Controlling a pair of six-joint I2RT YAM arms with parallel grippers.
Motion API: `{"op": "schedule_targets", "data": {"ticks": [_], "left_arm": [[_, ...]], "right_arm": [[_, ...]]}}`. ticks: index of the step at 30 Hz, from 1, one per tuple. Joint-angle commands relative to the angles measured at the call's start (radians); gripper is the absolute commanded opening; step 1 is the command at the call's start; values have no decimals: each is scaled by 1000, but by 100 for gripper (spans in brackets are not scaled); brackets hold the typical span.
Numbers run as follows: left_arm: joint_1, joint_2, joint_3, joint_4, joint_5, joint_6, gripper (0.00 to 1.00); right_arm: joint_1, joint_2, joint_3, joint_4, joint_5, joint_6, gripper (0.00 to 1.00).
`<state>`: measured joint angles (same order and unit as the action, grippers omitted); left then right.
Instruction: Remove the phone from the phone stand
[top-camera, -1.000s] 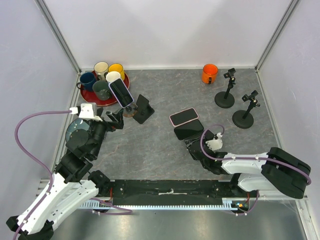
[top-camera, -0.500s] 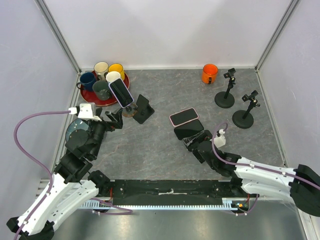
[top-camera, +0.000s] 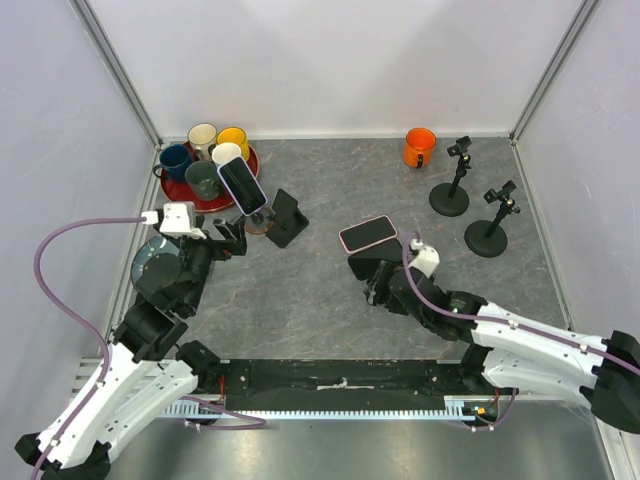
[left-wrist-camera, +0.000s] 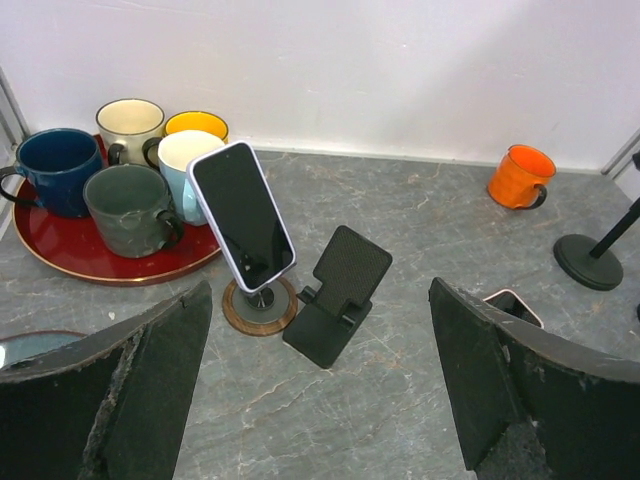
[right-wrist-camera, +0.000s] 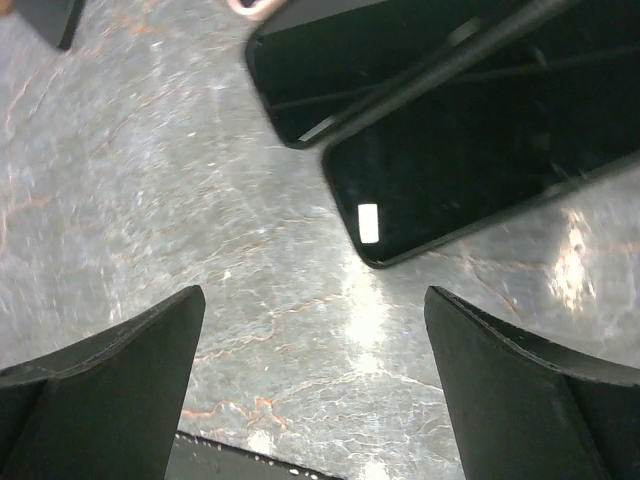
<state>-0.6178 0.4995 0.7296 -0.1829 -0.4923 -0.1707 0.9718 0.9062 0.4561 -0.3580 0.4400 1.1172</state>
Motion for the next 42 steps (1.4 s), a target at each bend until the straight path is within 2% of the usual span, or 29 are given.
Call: {"op": "schedule_targets", "data": {"ticks": [1, 7, 11, 16, 20, 22, 23, 24, 25, 26, 27, 28, 29, 32, 38, 42], "left_arm": [[24, 48, 24, -16, 17, -39, 96], [87, 155, 54, -72, 47, -115, 100], [165, 237, 74, -66, 147, -182, 100], [297, 376, 100, -29, 236, -323, 100], [339, 467, 105, 49, 248, -357, 99], [384, 497, 91, 144, 282, -357, 99], [413, 526, 80, 178, 375, -358, 98], [488, 540, 67, 298, 435, -371, 97], [528, 557, 38, 350, 486, -381, 95], [568, 586, 21, 406, 623, -383, 95], [645, 605, 5, 474, 683, -374, 94], [670, 622, -22, 579, 734, -368, 95], [693, 639, -32, 636, 841, -362, 95], [760, 726, -39, 772, 989, -339, 98], [845, 889, 5, 895, 1144, -300, 97], [852, 964, 62, 863, 1160, -234, 95]], "right_arm": [[-1, 97, 182, -21, -50, -379, 98], [-2, 140, 288, 28, -60, -531, 98], [-1, 160, 325, 39, -23, -602, 98], [-2, 160, 268, 138, -23, -638, 98], [1, 158, 208, 215, -37, -692, 98], [-1, 152, 167, 278, -69, -730, 98], [1, 149, 155, 303, -89, -743, 98], [-2, 148, 141, 344, -125, -752, 98], [-1, 143, 116, 350, -141, -760, 98], [-1, 142, 102, 393, -156, -770, 98], [-1, 137, 89, 440, -194, -778, 98], [-1, 132, 61, 465, -214, -784, 98], [-1, 131, 49, 488, -237, -798, 98], [1, 129, 18, 550, -299, -823, 98], [-1, 109, -16, 585, -355, -827, 98], [-1, 76, -39, 591, -363, -827, 98]]}}
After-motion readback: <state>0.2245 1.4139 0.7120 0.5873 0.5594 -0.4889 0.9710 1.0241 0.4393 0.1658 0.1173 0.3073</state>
